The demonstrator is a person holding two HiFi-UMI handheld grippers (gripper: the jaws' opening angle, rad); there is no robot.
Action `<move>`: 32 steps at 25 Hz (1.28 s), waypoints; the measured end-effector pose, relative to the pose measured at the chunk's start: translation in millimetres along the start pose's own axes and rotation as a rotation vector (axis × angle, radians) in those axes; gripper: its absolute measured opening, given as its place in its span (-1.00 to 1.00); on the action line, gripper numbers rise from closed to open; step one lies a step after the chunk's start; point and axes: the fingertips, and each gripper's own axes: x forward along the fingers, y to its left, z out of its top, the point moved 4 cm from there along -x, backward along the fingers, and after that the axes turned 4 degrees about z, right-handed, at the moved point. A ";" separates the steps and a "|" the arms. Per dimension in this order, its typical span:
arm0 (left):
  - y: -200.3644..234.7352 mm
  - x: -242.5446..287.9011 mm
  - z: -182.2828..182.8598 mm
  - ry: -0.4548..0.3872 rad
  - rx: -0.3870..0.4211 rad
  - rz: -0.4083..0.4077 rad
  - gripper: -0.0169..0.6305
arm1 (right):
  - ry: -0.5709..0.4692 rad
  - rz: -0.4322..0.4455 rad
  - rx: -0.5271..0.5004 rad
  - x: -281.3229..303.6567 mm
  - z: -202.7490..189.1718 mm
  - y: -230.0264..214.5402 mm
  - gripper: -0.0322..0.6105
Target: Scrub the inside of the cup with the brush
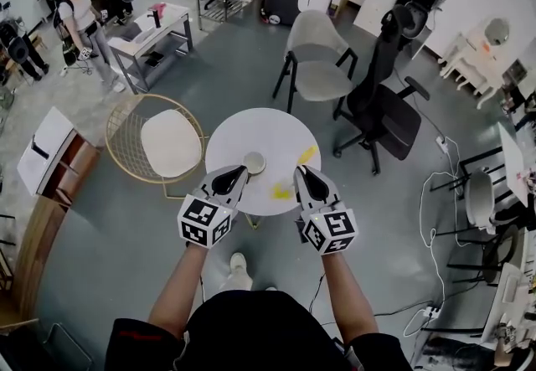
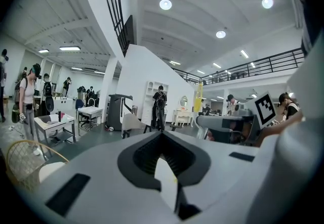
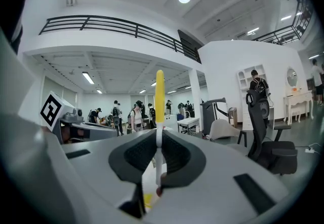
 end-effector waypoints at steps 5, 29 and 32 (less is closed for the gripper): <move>-22.4 -17.4 2.8 -0.015 0.020 0.015 -0.90 | -0.006 0.024 -0.008 -23.9 0.9 8.4 -0.76; -140.5 -100.0 13.5 -0.114 0.045 0.056 -0.90 | -0.092 0.082 -0.043 -145.5 22.2 43.0 -0.76; -145.8 -102.5 17.9 -0.121 0.060 0.059 -0.90 | -0.099 0.090 -0.051 -149.2 25.5 44.5 -0.76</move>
